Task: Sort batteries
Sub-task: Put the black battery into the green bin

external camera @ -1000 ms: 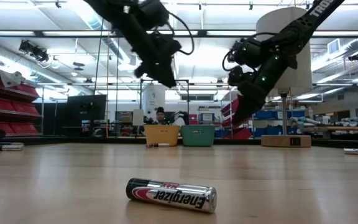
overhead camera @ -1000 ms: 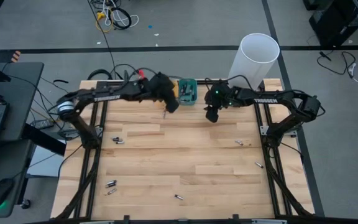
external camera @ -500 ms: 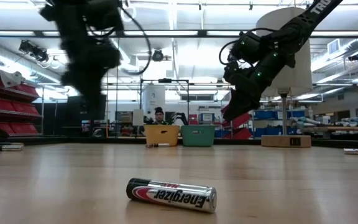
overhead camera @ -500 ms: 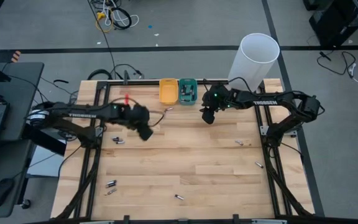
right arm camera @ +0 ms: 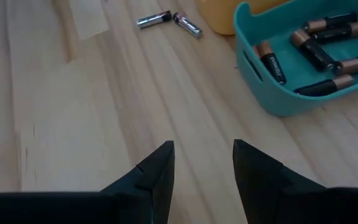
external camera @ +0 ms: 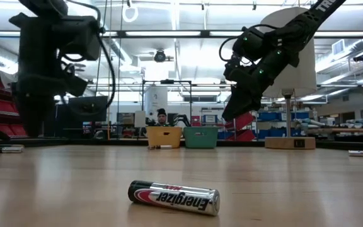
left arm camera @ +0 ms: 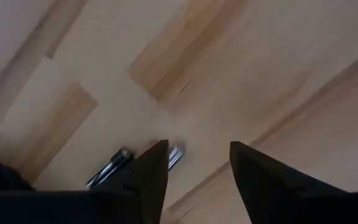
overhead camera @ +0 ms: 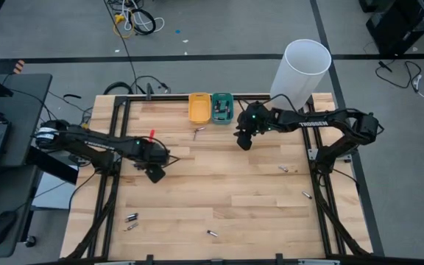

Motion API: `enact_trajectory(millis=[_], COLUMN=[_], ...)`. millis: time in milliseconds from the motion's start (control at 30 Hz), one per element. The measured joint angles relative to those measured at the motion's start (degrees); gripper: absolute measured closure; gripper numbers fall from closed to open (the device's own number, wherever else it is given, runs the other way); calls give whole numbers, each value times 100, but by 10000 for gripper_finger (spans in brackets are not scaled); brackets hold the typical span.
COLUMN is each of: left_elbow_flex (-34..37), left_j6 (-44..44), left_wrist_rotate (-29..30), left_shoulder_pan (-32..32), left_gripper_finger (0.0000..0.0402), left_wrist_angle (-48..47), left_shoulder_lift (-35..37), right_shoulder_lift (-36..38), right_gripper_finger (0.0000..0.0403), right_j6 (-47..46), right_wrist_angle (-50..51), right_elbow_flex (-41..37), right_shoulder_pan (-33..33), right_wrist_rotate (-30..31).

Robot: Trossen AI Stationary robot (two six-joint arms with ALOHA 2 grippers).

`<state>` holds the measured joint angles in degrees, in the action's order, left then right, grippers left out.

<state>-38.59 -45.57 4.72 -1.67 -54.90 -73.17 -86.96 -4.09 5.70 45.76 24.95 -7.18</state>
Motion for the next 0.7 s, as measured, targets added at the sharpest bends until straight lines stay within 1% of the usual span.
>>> enact_trajectory(millis=[133,233,333,433,567,700], left_elbow_flex=[22,-15,-15,-14,47,161], left_j6=[524,598,622,620,618,673], left_wrist_rotate=[-187,-166,-140,49,216,276], left_shoulder_pan=[7,15,15,15,15,15], left_gripper_finger=[209,213,225,241,263,276], left_wrist_angle=[-375,-544,-669,-836,-777,-756], left_shoulder_lift=[0,0,0,0,-2,-73], right_shoulder_lift=[-2,-4,-4,-4,-4,-4], right_gripper_finger=[254,254,254,254,254,254], right_j6=[68,78,80,65,62,62], right_wrist_angle=[5,-15,-51,-78,-88,-88], right_elbow_flex=[0,0,0,0,0,0], right_shoulder_pan=[-33,-33,-33,-39,-46,-46], right_wrist_rotate=[0,0,0,1,1,2])
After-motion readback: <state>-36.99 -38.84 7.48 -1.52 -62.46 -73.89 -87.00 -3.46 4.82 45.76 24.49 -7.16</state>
